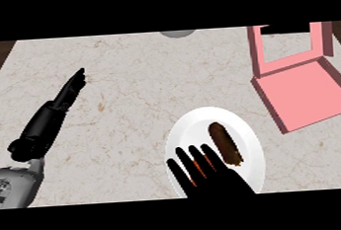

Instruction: Pick the squash from the plate and place it in the cardboard box

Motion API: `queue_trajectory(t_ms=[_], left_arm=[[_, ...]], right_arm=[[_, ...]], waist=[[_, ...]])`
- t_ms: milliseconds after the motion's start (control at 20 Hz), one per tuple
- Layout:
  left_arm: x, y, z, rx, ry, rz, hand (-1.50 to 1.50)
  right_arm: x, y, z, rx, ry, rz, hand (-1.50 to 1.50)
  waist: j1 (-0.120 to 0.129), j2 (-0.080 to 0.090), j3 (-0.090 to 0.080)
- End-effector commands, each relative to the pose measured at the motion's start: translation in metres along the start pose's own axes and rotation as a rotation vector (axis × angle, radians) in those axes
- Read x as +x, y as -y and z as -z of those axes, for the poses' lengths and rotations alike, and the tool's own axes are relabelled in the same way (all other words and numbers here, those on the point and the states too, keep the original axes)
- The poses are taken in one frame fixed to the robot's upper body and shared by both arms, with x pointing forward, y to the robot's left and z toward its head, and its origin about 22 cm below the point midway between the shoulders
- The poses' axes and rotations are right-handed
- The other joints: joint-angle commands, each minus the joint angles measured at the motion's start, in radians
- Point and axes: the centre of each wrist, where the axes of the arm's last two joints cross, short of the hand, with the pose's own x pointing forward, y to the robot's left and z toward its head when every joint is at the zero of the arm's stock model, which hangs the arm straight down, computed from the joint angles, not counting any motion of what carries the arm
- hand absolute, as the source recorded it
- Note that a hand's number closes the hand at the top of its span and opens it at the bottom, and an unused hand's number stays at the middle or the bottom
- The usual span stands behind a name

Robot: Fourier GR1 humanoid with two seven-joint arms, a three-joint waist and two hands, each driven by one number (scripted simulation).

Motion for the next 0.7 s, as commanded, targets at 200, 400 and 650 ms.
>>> queue_trajectory(t_ms=[200,400,650], left_arm=[[-0.005,-0.005,-0.005,0.013,0.003,-0.007,0.00],[-0.002,-0.001,-0.008,-0.003,0.001,0.002,0.00],[0.001,0.002,0.005,0.015,0.016,0.010,0.00]], right_arm=[[0.013,-0.018,0.017,0.006,-0.169,-0.079,-1.50],[0.014,-0.026,0.041,0.015,-0.186,-0.103,-1.50],[0.011,-0.027,0.034,0.041,-0.231,-0.147,-1.50]], waist=[[-0.004,0.002,0.001],[0.003,0.003,0.002],[-0.007,0.003,0.001]])
